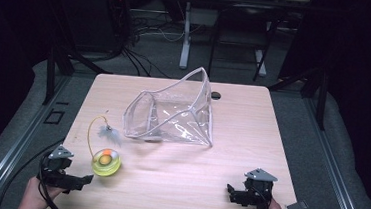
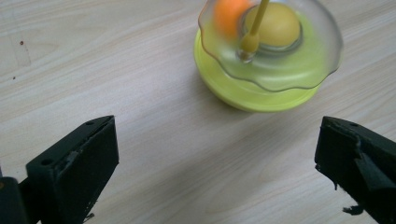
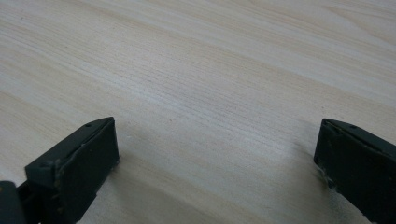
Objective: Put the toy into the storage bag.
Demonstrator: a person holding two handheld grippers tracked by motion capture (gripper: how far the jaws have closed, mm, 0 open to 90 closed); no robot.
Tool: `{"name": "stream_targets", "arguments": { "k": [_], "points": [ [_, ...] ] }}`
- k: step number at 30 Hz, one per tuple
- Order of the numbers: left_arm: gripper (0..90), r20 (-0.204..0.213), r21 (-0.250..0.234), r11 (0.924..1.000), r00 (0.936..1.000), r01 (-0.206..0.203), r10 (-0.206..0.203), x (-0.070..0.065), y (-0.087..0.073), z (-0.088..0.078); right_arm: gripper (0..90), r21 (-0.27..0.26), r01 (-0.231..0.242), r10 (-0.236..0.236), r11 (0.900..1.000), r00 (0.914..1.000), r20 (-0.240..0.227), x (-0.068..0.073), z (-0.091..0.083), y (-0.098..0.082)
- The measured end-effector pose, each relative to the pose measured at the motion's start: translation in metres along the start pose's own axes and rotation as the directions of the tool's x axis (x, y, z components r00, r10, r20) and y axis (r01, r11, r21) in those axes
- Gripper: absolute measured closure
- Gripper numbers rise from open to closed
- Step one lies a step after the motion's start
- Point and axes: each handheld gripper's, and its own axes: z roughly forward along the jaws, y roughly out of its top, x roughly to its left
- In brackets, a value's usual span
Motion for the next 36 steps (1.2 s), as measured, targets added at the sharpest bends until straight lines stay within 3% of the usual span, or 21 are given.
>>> {"name": "stream_targets", "arguments": {
  "k": [6, 11, 18, 29, 32, 36],
  "points": [
    [0.0, -0.004, -0.055, 0.9985, 0.9999, 0.01, -0.01, 0.0, 0.007, -0.005, 0.0, 0.0, 0.0, 0.0, 1.0, 1.0, 0.0, 0.0, 0.0, 0.0],
    [0.0, -0.003, -0.129, 0.9916, 1.0, 0.008, -0.008, 0.0, 0.02, -0.012, 0.0, 0.0, 0.0, 0.0, 1.0, 1.0, 0.0, 0.0, 0.0, 0.0],
    [0.0, -0.007, -0.166, 0.9861, 0.9999, 0.011, -0.013, 0.0, 0.035, -0.017, 0.0, 0.0, 0.0, 0.0, 1.0, 1.0, 0.0, 0.0, 0.0, 0.0],
    [0.1, -0.011, -0.193, 0.9809, 0.9996, -0.027, 0.025, -0.004, 0.057, -0.018, 0.0, 0.0, 0.0, 0.0, 1.0, 1.0, 0.0, 0.0, 0.0, 0.0],
    [4.3, -0.004, -0.201, 0.9791, 0.9996, -0.03, 0.03, -0.005, 0.06, -0.019, 0.0, 0.001, 0.0, 0.0, 1.0, 1.0, -0.001, 0.0, 0.0, 0.0],
    [15.3, -0.012, -0.235, 0.9706, 0.9985, -0.054, 0.053, -0.009, 0.062, -0.025, 0.0, 0.0, 0.001, -0.001, 1.0, 1.0, 0.0, 0.0, 0.0, 0.0]
  ]
}}
